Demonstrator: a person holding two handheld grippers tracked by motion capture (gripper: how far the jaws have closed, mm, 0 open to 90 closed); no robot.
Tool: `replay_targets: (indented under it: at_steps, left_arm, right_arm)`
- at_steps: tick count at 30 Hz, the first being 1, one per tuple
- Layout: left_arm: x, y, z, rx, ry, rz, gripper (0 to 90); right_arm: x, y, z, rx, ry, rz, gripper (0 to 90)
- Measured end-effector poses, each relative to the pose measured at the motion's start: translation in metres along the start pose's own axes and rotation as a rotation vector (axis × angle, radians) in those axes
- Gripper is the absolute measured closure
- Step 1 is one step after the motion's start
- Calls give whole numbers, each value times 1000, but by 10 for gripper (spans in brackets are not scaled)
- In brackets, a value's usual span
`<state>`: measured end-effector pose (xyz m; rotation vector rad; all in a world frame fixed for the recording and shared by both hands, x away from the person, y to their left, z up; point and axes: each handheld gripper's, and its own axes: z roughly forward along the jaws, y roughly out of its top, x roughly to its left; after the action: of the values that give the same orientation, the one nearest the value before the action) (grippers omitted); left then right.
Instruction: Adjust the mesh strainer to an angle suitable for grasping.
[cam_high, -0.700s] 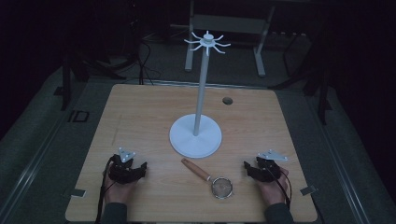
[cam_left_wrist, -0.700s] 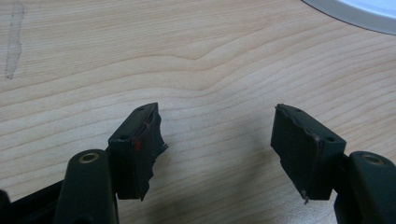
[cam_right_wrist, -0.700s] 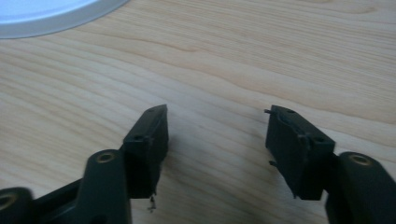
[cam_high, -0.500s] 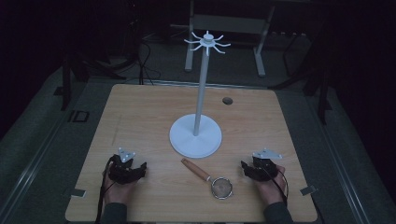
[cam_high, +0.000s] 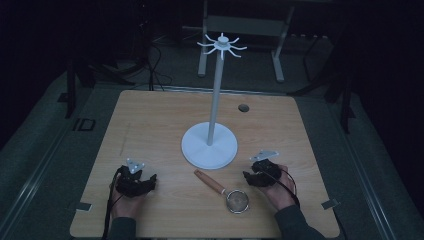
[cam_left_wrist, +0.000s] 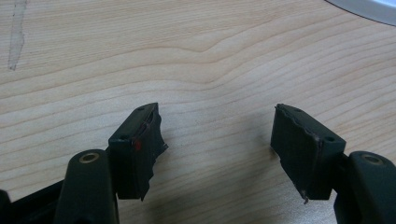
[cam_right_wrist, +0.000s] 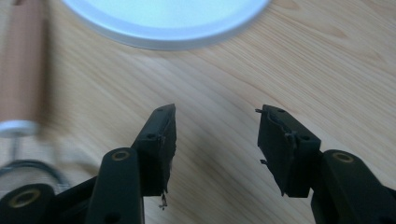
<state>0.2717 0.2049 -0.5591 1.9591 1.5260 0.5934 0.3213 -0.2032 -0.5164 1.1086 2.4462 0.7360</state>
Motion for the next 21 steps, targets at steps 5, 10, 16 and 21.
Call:
replay_targets:
  at_steps: [5, 10, 16, 21]
  left_arm:
    - [1, 0, 1, 8, 0, -5, 335]
    - [2, 0, 1, 8, 0, -7, 334]
    - [2, 0, 1, 4, 2, -16, 334]
    - [3, 0, 1, 6, 1, -20, 332]
  right_arm:
    - [10, 13, 2, 40, 30, -50, 491]
    - [28, 32, 5, 111, 62, -148, 529]
    - [43, 49, 3, 171, 112, -213, 545]
    - [54, 61, 3, 235, 142, -277, 559]
